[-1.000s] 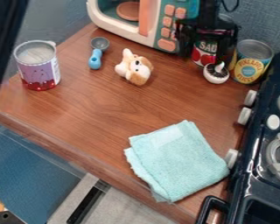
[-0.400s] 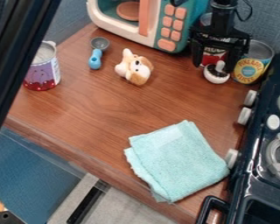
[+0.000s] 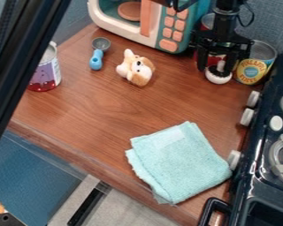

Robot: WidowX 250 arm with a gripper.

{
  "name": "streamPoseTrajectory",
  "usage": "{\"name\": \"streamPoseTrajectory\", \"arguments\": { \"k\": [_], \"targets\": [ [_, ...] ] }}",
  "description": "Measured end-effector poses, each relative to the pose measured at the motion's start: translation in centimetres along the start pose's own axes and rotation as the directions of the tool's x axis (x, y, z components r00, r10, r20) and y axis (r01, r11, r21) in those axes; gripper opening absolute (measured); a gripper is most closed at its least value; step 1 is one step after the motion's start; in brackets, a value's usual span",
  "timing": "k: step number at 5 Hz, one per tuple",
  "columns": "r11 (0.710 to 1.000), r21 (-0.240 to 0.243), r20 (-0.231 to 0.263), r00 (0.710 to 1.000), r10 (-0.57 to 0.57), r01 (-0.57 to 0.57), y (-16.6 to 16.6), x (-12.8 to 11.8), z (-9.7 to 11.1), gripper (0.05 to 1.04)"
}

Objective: Move the little thing to the left side of the blue cloth

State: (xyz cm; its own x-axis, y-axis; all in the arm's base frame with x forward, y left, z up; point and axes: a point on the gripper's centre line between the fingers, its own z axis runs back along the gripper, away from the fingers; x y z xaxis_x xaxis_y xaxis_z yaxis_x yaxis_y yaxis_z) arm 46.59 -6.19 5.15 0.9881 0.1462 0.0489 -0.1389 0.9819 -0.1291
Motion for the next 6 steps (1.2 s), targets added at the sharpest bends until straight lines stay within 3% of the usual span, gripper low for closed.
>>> {"name": "streamPoseTrajectory", "arguments": {
  "k": [1,2,4,5,6],
  "targets": [
    [1.000,-0.004,0.012,1.000,0.005,-0.005,-0.1,0.2,0.0,0.377],
    [1.000,-0.003,0.012,1.000,0.012,-0.012,0.0,0.2,0.0,0.236],
    [1.000,0.001,0.024,0.999,0.024,-0.024,0.1,-0.1,0.0,0.231],
    [0.996,0.008,0.025,0.995,0.094,-0.094,0.5,-1.6,1.0,0.231],
    [0.990,-0.005,0.095,0.985,0.142,-0.142,0.9,-3.8,4.7,0.231]
  ]
}}
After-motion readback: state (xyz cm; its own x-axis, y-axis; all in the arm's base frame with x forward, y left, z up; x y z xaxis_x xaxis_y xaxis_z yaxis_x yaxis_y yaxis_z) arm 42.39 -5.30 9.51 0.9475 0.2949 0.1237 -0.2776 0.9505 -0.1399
